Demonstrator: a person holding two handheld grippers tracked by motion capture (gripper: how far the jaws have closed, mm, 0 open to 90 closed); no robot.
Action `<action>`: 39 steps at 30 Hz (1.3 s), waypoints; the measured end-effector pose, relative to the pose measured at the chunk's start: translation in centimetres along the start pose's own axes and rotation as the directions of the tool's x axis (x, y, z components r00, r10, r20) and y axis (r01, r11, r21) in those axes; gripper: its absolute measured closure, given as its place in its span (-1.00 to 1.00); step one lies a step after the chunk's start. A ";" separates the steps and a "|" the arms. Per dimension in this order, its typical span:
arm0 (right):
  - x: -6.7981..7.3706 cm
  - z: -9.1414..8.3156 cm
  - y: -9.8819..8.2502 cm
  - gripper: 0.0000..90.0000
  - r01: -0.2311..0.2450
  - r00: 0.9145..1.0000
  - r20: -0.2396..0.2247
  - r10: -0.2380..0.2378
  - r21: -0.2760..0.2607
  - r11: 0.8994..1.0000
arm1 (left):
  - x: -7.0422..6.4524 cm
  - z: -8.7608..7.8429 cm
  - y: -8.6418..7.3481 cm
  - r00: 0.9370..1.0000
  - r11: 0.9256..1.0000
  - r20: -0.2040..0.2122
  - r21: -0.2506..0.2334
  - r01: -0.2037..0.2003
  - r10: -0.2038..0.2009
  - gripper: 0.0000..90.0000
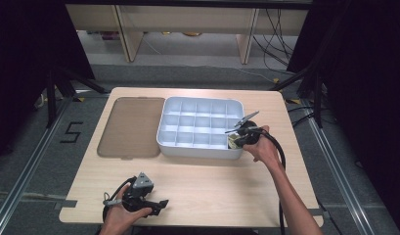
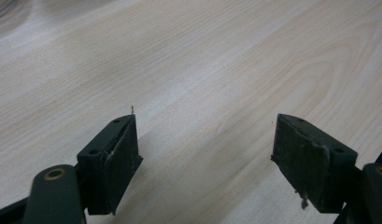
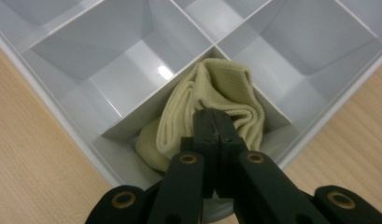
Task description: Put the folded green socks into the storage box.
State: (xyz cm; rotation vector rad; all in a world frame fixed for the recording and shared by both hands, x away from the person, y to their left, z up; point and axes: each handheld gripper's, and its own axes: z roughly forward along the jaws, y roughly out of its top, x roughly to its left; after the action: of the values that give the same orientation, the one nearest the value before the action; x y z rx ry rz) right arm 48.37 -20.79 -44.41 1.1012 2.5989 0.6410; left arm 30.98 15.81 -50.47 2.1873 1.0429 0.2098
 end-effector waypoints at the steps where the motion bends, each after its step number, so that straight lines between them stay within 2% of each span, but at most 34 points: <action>1: 0.1 0.1 0.0 1.00 0.002 1.000 0.006 -0.002 0.012 1.000 | 0.0 0.1 0.0 1.000 1.000 0.003 -0.008 0.002 -0.002 -0.51; 5: 0.3 0.5 0.3 1.00 0.025 1.000 0.018 -0.026 0.026 0.999 | 0.0 -0.1 0.0 1.000 1.000 0.011 -0.006 -0.004 0.004 -0.51; 7: 0.3 0.3 0.3 0.98 0.011 1.000 0.011 -0.012 0.011 1.000 | 0.0 -0.1 0.0 1.000 1.000 0.009 -0.012 0.006 -0.006 -0.51; 9: 0.3 -0.4 0.3 0.93 -0.012 1.000 0.007 0.012 -0.034 0.999 | 0.1 -0.1 0.0 1.000 1.000 -0.003 -0.004 0.005 -0.005 -0.51; 10: 0.4 -0.9 0.2 0.91 -0.041 0.999 -0.005 0.041 -0.044 0.998 | 0.1 -0.1 0.0 1.000 1.000 -0.001 -0.003 0.001 -0.001 -0.51; 11: 0.2 -1.2 0.1 0.88 -0.016 1.000 -0.006 0.016 -0.093 0.996 | 0.0 -0.1 0.0 1.000 1.000 0.009 -0.014 0.002 -0.002 -0.51; 12: 0.2 -1.9 0.1 0.85 -0.038 0.999 -0.012 0.036 -0.118 0.992 | 0.0 -0.1 0.0 1.000 1.000 0.013 -0.006 0.006 -0.006 -0.51; 14: 0.1 -2.6 -0.2 0.76 -0.039 0.999 0.002 0.040 -0.172 0.984 | 0.0 -0.2 0.0 1.000 1.000 0.013 0.001 -0.005 0.005 -0.51; 15: 0.1 -2.9 -0.3 0.69 -0.067 0.998 -0.004 0.067 -0.193 0.979 | -0.1 -0.2 0.0 1.000 1.000 0.012 0.000 -0.003 0.003 -0.51; 16: 0.0 -3.3 -0.7 0.62 -0.075 0.997 -0.007 0.076 -0.262 0.962 | -0.1 -0.1 0.0 1.000 1.000 0.009 -0.009 -0.002 0.002 -0.51; 18: -0.1 -3.7 -0.8 0.57 -0.077 0.997 -0.011 0.077 -0.253 0.964 | 0.0 0.0 0.0 1.000 1.000 -0.001 -0.018 0.004 -0.004 -0.51; 19: -0.1 -4.2 -1.1 0.55 -0.076 0.997 -0.017 0.074 -0.267 0.961 | 0.0 0.0 -0.1 1.000 1.000 0.007 -0.019 0.006 -0.006 -0.51; 23: -0.2 -5.1 -2.0 0.46 -0.093 0.996 -0.032 0.088 -0.348 0.933 | 0.0 -0.1 0.0 1.000 1.000 0.007 -0.008 0.002 -0.002 -0.51; 25: 0.2 -5.6 -2.9 0.36 -0.126 0.992 -0.057 0.113 -0.362 0.923 | 0.0 -0.1 0.0 1.000 1.000 0.006 -0.014 0.005 -0.005 -0.51; 26: 0.2 -5.6 -2.9 0.36 -0.126 0.992 -0.057 0.113 -0.362 0.923 | 0.1 -0.1 0.0 1.000 1.000 -0.005 -0.008 0.005 -0.005 -0.51; 28: 0.1 -5.9 -3.7 0.28 -0.120 0.993 -0.051 0.109 -0.388 0.914 | 0.1 -0.2 0.0 1.000 1.000 0.005 -0.013 0.003 -0.003 -0.51; 29: 0.1 -5.9 -3.7 0.28 -0.120 0.993 -0.051 0.109 -0.388 0.914 | 0.1 -0.2 0.0 1.000 1.000 0.002 -0.013 0.011 -0.011 -0.51; 30: 0.2 -6.0 -4.0 0.24 -0.124 0.992 -0.058 0.110 -0.393 0.911 | 0.1 -0.2 0.0 1.000 1.000 -0.004 -0.015 0.013 -0.013 -0.51; 31: 0.5 -6.0 -4.3 0.18 -0.159 0.987 -0.074 0.141 -0.397 0.904 | 0.1 -0.2 0.0 1.000 1.000 0.001 -0.019 0.018 -0.017 -0.51; 32: 0.4 -6.0 -4.5 0.14 -0.144 0.990 -0.066 0.128 -0.407 0.902 | 0.2 -0.3 0.0 1.000 1.000 0.001 -0.018 0.014 -0.014 -0.51; 33: 0.4 -6.1 -4.7 0.10 -0.155 0.988 -0.077 0.135 -0.408 0.900 | 0.2 -0.3 0.0 1.000 1.000 0.001 -0.021 0.014 -0.014 -0.51; 36: 0.5 -6.2 -5.2 0.00 -0.166 0.986 -0.088 0.141 -0.445 0.880 | 0.2 -0.5 -0.2 1.000 0.999 0.008 -0.026 0.022 -0.022 -0.51; 37: 0.5 -6.3 -5.4 -0.05 -0.164 0.986 -0.102 0.133 -0.434 0.886 | 0.3 -0.5 -0.3 1.000 1.000 -0.002 -0.021 0.023 -0.023 -0.51; 38: 0.5 -6.2 -5.6 -0.09 -0.160 0.986 -0.114 0.122 -0.441 0.883 | 0.3 -0.7 -0.5 1.000 1.000 -0.008 -0.015 0.023 -0.023 -0.51; 39: 0.9 -6.1 -5.9 -0.11 -0.187 0.981 -0.127 0.145 -0.443 0.877 | 0.2 -0.8 -0.7 1.000 0.999 0.003 -0.028 0.031 -0.031 -0.51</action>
State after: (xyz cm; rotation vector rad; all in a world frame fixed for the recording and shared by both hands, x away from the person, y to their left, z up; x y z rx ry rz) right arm 41.74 -25.60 -42.01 1.1591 2.2553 1.2883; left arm 30.39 16.67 -50.38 2.1449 1.0656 0.2067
